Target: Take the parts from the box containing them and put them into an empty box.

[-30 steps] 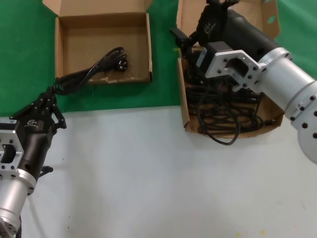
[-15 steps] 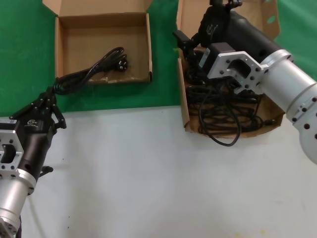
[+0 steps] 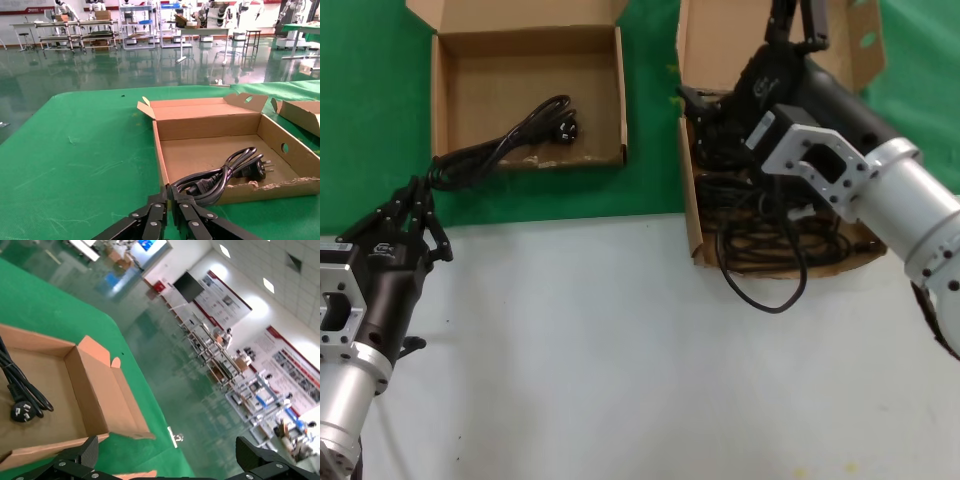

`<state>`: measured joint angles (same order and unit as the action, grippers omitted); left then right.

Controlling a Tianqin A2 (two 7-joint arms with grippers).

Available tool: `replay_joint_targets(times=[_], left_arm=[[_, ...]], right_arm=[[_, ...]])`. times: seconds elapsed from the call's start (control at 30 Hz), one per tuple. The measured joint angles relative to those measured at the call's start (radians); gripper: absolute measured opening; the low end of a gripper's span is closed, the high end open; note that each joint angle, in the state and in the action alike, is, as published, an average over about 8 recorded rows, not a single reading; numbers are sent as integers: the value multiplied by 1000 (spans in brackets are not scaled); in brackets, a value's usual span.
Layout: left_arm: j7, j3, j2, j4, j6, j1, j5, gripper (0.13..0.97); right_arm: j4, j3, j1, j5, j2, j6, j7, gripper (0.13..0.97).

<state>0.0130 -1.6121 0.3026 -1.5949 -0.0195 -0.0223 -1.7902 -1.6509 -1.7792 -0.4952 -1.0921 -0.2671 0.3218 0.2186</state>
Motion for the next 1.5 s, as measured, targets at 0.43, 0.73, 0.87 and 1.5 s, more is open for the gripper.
replay_joint_targets(times=[0.43,0.73,0.87,1.5], left_arm=[[-3,2,-1,-1,4,4,-2,254],[-4,4,-1,-2,7,8,-3,402],[-5,5,-1,-2,8,9,-4,470],[-9,8,-2,-4,14,16,-7,826]], right_arm=[[10,36,99,-142,-7,-65,-44,966],[17,61,169,-241,-11,-110,-74,966],[20,72,200,-285,-13,-130,-88,966],[35,125,345,-493,-23,-224,-152,966]])
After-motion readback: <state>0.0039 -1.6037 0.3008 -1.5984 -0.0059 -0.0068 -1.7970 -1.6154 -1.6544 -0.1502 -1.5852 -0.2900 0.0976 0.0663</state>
